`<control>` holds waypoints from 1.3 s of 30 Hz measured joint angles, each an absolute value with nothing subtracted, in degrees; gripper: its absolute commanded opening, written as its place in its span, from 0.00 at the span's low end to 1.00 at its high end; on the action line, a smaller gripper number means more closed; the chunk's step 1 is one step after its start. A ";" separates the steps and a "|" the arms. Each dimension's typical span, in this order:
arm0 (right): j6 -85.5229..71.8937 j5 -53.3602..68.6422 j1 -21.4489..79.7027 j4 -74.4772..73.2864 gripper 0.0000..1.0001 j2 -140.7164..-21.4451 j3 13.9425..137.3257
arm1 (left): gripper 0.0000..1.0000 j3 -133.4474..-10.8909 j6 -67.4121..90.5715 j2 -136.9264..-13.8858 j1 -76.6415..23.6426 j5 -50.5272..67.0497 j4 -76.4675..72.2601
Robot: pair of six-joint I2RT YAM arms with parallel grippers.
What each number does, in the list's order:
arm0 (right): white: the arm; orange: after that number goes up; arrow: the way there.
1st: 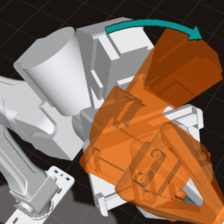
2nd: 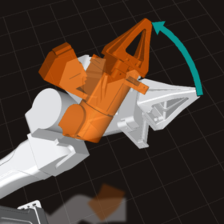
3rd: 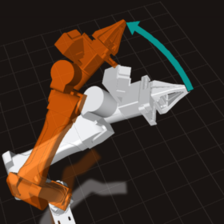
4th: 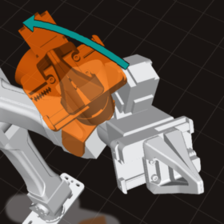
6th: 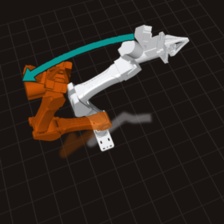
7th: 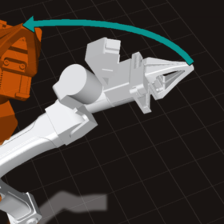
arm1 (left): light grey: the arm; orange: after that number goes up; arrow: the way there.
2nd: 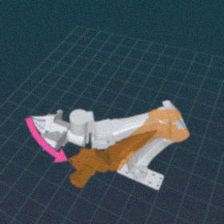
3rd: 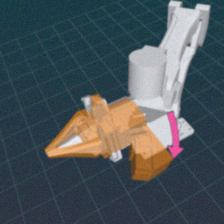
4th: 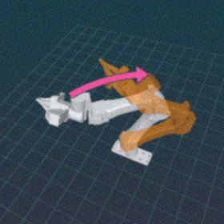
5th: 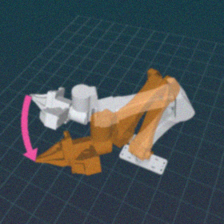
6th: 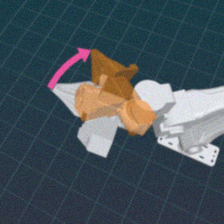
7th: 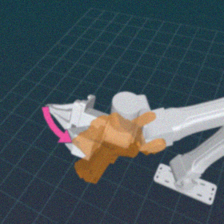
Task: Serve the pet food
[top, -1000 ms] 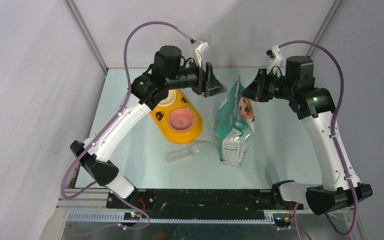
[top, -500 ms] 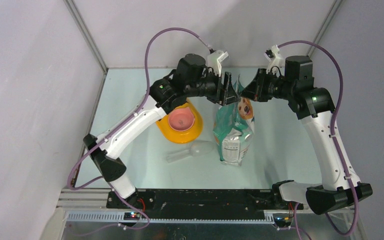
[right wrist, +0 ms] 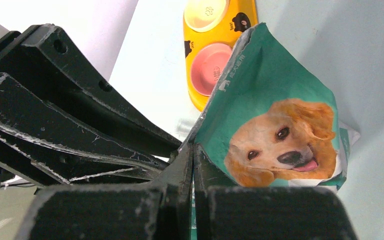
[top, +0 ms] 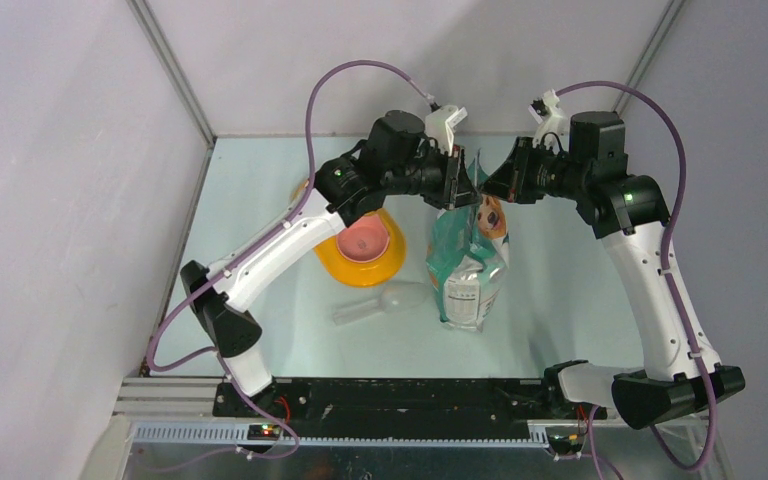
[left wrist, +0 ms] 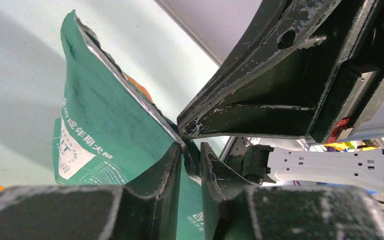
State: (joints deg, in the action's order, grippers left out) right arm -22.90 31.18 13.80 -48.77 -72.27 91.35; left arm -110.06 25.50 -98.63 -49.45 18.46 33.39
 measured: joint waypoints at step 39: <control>-25.50 37.74 13.50 -44.01 0.35 -75.81 90.67 | 0.50 -103.31 22.65 -91.37 -44.40 24.38 32.38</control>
State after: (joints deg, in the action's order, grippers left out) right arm -25.50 37.74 13.50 -44.01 -75.81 90.67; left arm -103.31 22.65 -91.37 -44.40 24.38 32.38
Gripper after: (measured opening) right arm 0.368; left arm 0.430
